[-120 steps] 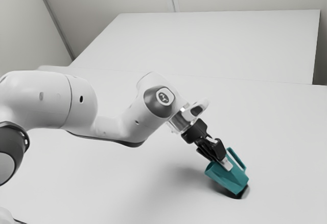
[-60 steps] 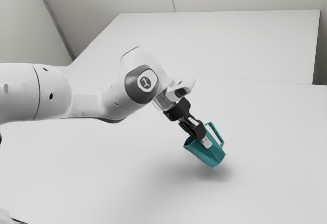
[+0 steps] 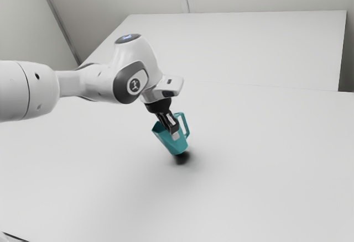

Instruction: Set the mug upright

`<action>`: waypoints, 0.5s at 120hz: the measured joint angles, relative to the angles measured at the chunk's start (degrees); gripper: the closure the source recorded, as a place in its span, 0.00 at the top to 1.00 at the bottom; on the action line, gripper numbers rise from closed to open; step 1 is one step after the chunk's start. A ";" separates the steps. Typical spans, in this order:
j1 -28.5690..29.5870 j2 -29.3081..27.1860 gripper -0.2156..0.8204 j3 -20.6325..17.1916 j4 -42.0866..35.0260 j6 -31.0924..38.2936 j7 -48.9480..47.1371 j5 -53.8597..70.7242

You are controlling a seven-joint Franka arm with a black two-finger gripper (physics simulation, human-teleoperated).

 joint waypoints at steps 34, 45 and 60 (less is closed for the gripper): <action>6.26 0.95 0.04 -0.04 0.36 0.14 -3.81 11.73; 8.41 2.06 0.04 -0.10 0.59 0.33 -4.74 13.63; 8.69 3.22 0.04 -0.13 1.04 0.67 -5.76 15.11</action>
